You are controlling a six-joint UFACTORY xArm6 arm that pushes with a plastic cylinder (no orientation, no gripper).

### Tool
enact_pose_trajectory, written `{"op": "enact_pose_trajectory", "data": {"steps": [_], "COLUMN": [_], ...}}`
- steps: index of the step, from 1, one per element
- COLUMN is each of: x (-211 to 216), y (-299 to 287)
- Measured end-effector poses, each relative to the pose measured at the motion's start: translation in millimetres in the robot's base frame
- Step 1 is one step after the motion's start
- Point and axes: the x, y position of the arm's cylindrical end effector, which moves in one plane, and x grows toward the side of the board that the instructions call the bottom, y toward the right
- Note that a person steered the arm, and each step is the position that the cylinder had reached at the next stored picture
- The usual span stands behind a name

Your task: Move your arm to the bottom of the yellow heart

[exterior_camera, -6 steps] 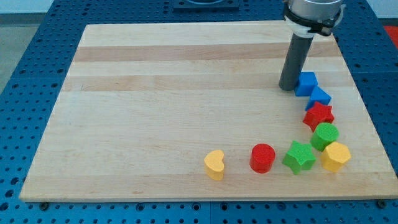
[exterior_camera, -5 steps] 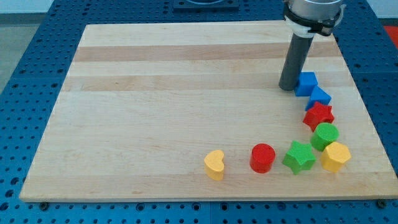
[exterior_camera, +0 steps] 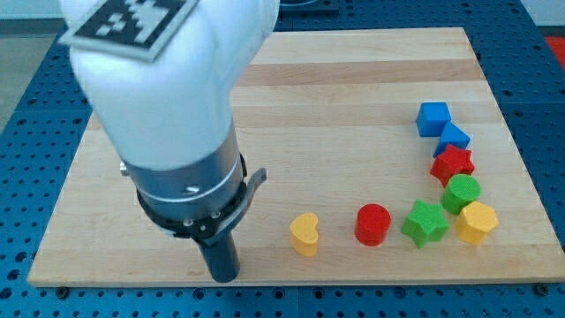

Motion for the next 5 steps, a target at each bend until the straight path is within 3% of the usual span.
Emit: {"op": "enact_pose_trajectory", "data": {"steps": [1,3,5], "x": [0,0,-23], "y": [5,72,92]}}
